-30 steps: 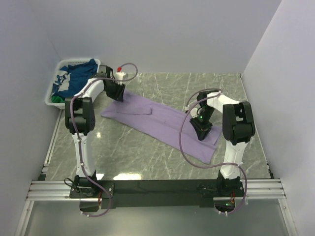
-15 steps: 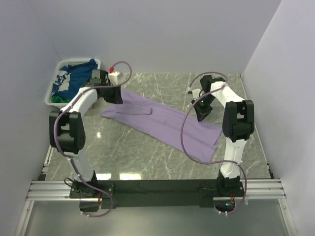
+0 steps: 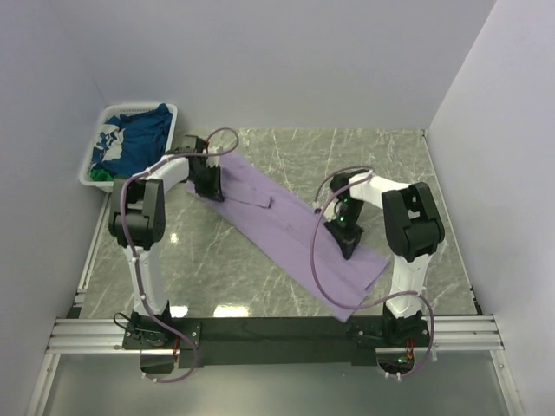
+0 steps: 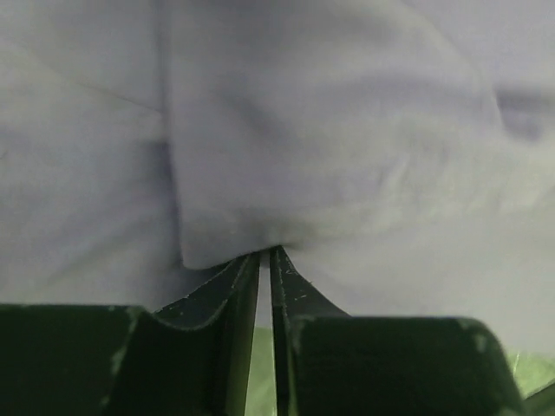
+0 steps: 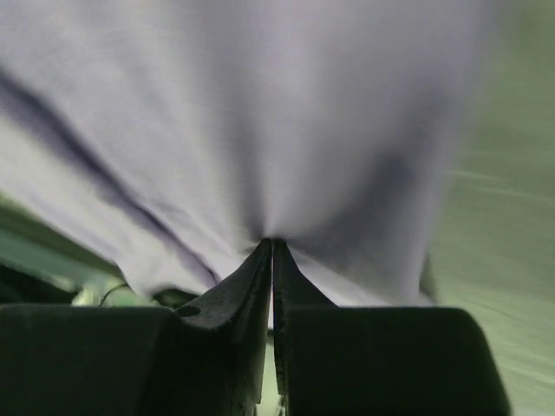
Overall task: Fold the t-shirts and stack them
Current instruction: Fold the tshirt
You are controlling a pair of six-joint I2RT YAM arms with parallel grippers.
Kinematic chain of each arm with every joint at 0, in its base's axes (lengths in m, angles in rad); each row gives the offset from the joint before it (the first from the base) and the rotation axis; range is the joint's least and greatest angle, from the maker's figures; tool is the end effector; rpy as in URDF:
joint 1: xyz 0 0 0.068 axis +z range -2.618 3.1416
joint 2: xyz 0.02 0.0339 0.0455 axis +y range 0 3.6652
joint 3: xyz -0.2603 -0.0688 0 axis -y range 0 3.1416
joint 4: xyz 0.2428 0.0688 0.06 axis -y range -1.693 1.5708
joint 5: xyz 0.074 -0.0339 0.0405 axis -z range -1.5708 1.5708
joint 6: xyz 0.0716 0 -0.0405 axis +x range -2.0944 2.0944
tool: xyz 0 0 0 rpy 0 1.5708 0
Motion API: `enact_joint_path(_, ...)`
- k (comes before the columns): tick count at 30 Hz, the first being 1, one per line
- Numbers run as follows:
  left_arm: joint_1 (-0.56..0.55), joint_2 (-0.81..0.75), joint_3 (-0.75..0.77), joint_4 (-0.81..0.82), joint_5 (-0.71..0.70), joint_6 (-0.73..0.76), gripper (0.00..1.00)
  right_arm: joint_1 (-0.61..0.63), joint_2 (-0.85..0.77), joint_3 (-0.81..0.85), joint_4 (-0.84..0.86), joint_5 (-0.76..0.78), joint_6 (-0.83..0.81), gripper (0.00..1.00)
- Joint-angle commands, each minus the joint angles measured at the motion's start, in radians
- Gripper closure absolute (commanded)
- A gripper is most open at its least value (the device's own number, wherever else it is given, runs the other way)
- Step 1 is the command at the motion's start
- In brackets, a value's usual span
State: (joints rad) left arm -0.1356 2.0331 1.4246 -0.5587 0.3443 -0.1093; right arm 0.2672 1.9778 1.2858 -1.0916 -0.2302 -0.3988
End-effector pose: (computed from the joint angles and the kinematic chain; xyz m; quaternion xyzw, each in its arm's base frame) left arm 0.4180 -0.0814 0.1269 0.0470 0.9647 -0.1907 0.1755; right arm 0.3023 0.0997 0.1033 0.3114 -0.9375 -0.1209 0.0978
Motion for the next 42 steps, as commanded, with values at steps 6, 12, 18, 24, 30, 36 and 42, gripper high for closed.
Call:
enact_joint_path(6,-0.084,0.439,0.679,-0.156,-0.057,0.186,0.79,0.158,-0.092,-0.021,-0.071,-0.328,-0.072,0.83)
enact_joint_path(12,-0.088,0.357,0.755,-0.031,-0.061,0.255,0.64,0.147,-0.158,0.083,-0.021,-0.342,0.014,0.77)
enact_joint_path(18,-0.105,0.043,0.397,0.132,0.056,0.151,0.59,0.147,-0.128,0.053,0.094,-0.252,0.064,0.79)
enact_joint_path(24,-0.166,-0.005,0.214,0.082,0.099,0.051,0.69,0.155,-0.057,0.040,0.154,-0.228,0.097,0.84)
enact_joint_path(30,-0.182,0.038,0.143,0.103,0.079,0.003,0.72,0.193,-0.036,-0.040,0.180,-0.257,0.104,0.87)
enact_joint_path(36,-0.182,0.113,0.191,0.086,0.010,-0.010,0.73,0.300,-0.033,-0.106,0.203,-0.385,0.117,0.88)
enact_joint_path(42,-0.183,0.251,0.327,0.042,-0.013,-0.004,0.73,0.340,-0.013,-0.074,0.236,-0.472,0.156,0.88)
